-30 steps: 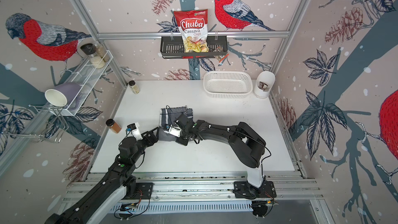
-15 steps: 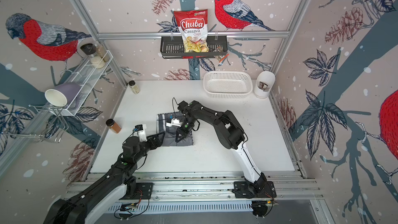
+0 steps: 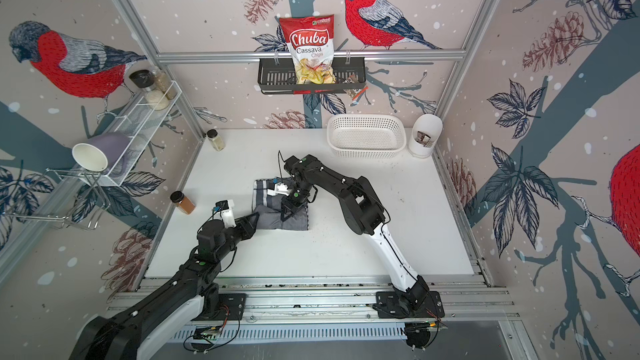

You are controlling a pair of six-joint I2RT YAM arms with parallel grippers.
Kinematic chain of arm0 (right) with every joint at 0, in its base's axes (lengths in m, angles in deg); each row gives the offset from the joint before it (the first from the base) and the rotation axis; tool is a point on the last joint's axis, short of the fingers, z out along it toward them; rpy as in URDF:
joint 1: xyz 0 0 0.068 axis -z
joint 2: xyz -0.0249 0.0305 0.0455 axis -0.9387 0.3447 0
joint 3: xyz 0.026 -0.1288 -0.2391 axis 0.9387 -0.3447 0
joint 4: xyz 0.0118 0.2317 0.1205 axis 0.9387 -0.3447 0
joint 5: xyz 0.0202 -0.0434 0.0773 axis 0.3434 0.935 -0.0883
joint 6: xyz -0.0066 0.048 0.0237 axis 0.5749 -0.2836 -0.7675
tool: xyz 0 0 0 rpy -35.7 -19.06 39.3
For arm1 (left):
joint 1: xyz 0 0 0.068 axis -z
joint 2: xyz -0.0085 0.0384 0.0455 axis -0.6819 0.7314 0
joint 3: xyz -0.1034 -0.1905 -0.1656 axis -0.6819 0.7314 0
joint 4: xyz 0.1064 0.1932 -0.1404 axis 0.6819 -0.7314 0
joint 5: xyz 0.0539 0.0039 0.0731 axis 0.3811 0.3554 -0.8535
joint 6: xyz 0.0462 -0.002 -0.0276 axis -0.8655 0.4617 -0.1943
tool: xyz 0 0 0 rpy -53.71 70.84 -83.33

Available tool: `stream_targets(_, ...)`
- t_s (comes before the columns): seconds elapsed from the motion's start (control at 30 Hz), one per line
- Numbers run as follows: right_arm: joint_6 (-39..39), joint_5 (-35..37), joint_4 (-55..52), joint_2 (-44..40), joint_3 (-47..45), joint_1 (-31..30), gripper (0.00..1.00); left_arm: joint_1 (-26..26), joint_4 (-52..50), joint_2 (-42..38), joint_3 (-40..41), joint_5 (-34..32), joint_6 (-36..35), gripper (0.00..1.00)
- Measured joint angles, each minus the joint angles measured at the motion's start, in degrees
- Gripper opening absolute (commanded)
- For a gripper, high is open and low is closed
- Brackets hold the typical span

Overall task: Roll up the pillowcase
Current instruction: Roll the pillowcase at the center of the board.

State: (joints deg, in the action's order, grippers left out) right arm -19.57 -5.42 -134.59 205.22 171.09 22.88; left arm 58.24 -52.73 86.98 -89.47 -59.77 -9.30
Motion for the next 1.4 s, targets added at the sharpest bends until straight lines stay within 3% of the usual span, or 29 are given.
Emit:
stream_targets(0.13, -2.3, 1.4, 2.2, -0.6, -0.2, -0.1, 0.52, 0.0, 0.1, 4.6, -1.5, -2.1, 0.4, 0.25)
stream_targets(0.17, -2.7, 1.8, 2.7, -0.9, -0.3, -0.2, 0.67, 0.0, 0.0, 5.9, -1.9, -2.4, 0.9, 0.24)
stream_targets(0.2, -2.9, 2.4, 3.3, -1.6, -0.5, -0.3, 0.91, 0.0, 0.0, 6.9, -2.3, -2.6, 1.2, 0.23)
stream_targets(0.23, -3.1, 3.2, 4.1, -2.5, -1.0, -0.4, 1.0, 0.0, 0.0, 7.8, -2.7, -2.7, 1.2, 0.23)
stream_targets(0.33, -4.2, 7.5, 9.8, -8.6, -6.8, -1.2, 1.0, 0.0, 0.0, 9.7, -3.8, -3.3, 1.2, 0.22)
stream_targets(0.4, -5.7, 12.6, 16.8, -16.7, -15.7, -2.6, 1.0, 0.0, 0.1, 10.3, -4.0, -3.9, 1.2, 0.22)
stream_targets(0.57, -2.5, 31.6, 47.5, -45.3, -50.1, -13.1, 1.0, 0.0, 0.0, 10.8, -4.1, -4.2, 1.6, 0.22)
stream_targets(0.67, 6.7, 45.7, 68.2, -51.5, -69.2, -21.6, 0.95, -0.3, 0.0, 10.9, -4.3, -4.2, 1.6, 0.23)
stream_targets(0.77, 15.9, 59.0, 77.6, -48.9, -76.8, -27.4, 0.91, -0.5, 0.0, 11.0, -4.3, -4.2, 1.6, 0.22)
stream_targets(0.87, 21.5, 68.1, 87.0, -43.8, -76.3, -29.4, 0.9, -0.5, 0.0, 11.1, -4.3, -4.3, 1.7, 0.23)
stream_targets(0.97, 25.0, 72.8, 90.9, -38.8, -74.1, -29.1, 0.88, -0.6, 0.0, 11.1, -4.3, -4.2, 1.7, 0.22)
stream_targets(1.2, 26.1, 73.7, 89.4, -29.9, -67.1, -27.4, 0.81, -0.9, -0.1, 10.6, -4.3, -4.1, 1.7, 0.22)
stream_targets(1.27, 26.1, 73.1, 88.2, -28.1, -65.4, -27.3, 0.66, -1.0, -0.2, 10.4, -4.3, -4.1, 1.7, 0.23)
stream_targets(1.37, 25.4, 72.3, 85.6, -26.4, -63.0, -26.2, 0.3, -1.3, -0.9, 9.3, -4.3, -4.1, 1.8, 0.32)
stream_targets(1.4, 24.6, 71.4, 84.5, -26.1, -62.2, -25.6, 0.02, -1.5, -1.4, 8.4, -4.3, -4.0, 2.0, 0.4)
